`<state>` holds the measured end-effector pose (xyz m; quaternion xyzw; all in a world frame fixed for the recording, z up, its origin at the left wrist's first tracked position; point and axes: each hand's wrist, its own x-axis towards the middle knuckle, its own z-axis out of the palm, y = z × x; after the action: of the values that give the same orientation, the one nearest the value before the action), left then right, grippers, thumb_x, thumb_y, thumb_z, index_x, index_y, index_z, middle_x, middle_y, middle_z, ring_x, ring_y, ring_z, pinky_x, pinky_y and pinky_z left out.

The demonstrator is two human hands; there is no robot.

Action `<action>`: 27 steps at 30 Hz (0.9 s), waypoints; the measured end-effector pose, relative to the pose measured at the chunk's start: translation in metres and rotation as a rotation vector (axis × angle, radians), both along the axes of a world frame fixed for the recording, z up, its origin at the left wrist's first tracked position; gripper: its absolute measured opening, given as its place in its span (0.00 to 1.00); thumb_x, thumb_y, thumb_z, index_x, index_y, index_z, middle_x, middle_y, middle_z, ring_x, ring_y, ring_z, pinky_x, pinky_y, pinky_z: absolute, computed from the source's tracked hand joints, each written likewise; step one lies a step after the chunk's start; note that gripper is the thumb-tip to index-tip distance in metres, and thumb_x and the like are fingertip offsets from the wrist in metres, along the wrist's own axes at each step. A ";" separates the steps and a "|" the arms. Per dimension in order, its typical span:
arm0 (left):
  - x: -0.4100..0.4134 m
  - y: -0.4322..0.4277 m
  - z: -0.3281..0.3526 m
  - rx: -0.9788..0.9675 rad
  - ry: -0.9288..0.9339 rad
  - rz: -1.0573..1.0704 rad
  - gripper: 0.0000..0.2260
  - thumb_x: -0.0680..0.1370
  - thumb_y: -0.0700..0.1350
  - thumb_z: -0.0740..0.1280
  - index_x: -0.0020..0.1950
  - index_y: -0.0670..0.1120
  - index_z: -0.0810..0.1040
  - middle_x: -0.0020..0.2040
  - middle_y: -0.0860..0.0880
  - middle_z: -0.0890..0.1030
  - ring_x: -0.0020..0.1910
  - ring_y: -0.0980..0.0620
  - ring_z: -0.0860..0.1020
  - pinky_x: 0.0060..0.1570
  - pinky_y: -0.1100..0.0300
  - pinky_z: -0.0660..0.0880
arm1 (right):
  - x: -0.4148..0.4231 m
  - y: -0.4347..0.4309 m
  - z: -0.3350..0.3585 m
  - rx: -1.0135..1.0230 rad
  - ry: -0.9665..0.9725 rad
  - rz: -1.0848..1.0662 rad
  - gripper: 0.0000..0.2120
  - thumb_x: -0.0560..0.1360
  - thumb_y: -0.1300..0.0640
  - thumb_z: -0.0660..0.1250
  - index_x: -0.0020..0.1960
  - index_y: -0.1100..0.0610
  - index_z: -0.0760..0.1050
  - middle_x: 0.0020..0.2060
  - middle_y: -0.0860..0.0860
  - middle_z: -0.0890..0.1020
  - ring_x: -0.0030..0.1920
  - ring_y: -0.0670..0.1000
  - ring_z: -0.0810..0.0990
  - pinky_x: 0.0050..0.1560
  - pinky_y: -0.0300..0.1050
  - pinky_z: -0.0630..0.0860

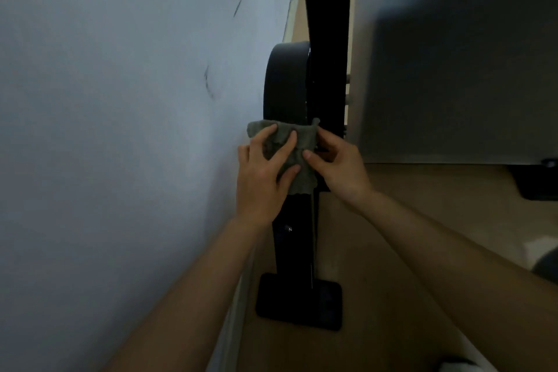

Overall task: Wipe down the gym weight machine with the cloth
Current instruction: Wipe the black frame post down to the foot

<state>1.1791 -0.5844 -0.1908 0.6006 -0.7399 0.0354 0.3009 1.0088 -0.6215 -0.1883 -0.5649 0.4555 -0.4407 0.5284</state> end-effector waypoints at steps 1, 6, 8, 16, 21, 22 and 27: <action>0.002 0.006 -0.005 0.001 -0.020 -0.013 0.24 0.77 0.46 0.75 0.73 0.49 0.76 0.72 0.43 0.67 0.64 0.42 0.68 0.58 0.58 0.73 | -0.002 0.007 -0.008 0.025 -0.001 0.013 0.24 0.77 0.61 0.71 0.72 0.51 0.72 0.61 0.50 0.82 0.62 0.45 0.80 0.65 0.48 0.77; 0.008 0.040 -0.030 0.028 -0.087 -0.043 0.22 0.76 0.46 0.75 0.70 0.45 0.78 0.65 0.38 0.74 0.57 0.41 0.75 0.53 0.54 0.77 | -0.005 0.033 -0.042 0.109 0.020 0.013 0.29 0.74 0.58 0.76 0.73 0.55 0.72 0.61 0.49 0.82 0.60 0.44 0.81 0.63 0.48 0.79; 0.008 0.054 -0.041 0.040 -0.093 -0.052 0.19 0.77 0.45 0.74 0.67 0.41 0.80 0.61 0.37 0.77 0.53 0.41 0.78 0.49 0.49 0.80 | -0.006 0.040 -0.051 0.144 0.030 0.027 0.31 0.72 0.60 0.77 0.73 0.57 0.71 0.61 0.51 0.82 0.59 0.46 0.82 0.62 0.46 0.79; 0.001 0.109 -0.083 0.137 0.007 -0.014 0.13 0.76 0.49 0.75 0.52 0.41 0.83 0.51 0.44 0.80 0.45 0.47 0.81 0.40 0.51 0.81 | -0.009 0.096 -0.098 0.275 0.087 0.093 0.18 0.71 0.65 0.77 0.61 0.61 0.80 0.53 0.55 0.85 0.54 0.52 0.83 0.59 0.46 0.80; -0.012 0.144 -0.106 0.231 0.169 0.150 0.13 0.76 0.53 0.72 0.51 0.44 0.82 0.48 0.49 0.78 0.42 0.51 0.79 0.39 0.55 0.79 | -0.006 0.127 -0.129 0.400 0.101 0.107 0.19 0.70 0.60 0.79 0.60 0.56 0.81 0.52 0.49 0.85 0.54 0.48 0.83 0.61 0.50 0.80; -0.014 0.152 -0.113 0.280 0.201 0.187 0.13 0.76 0.54 0.72 0.52 0.45 0.82 0.48 0.50 0.77 0.42 0.52 0.79 0.40 0.53 0.79 | -0.006 0.133 -0.137 0.422 0.106 0.105 0.22 0.70 0.59 0.79 0.62 0.58 0.80 0.53 0.49 0.85 0.55 0.48 0.83 0.62 0.52 0.79; -0.019 0.184 -0.142 0.549 0.362 0.418 0.11 0.74 0.49 0.76 0.51 0.51 0.77 0.50 0.53 0.72 0.44 0.53 0.79 0.48 0.50 0.80 | -0.001 0.160 -0.152 0.437 0.183 0.053 0.30 0.72 0.62 0.77 0.72 0.60 0.72 0.59 0.50 0.82 0.57 0.48 0.82 0.63 0.47 0.79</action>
<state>1.1603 -0.4009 -0.3327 0.7931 -0.5185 -0.2102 0.2408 1.0078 -0.4614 -0.3406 -0.4865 0.5711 -0.2643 0.6061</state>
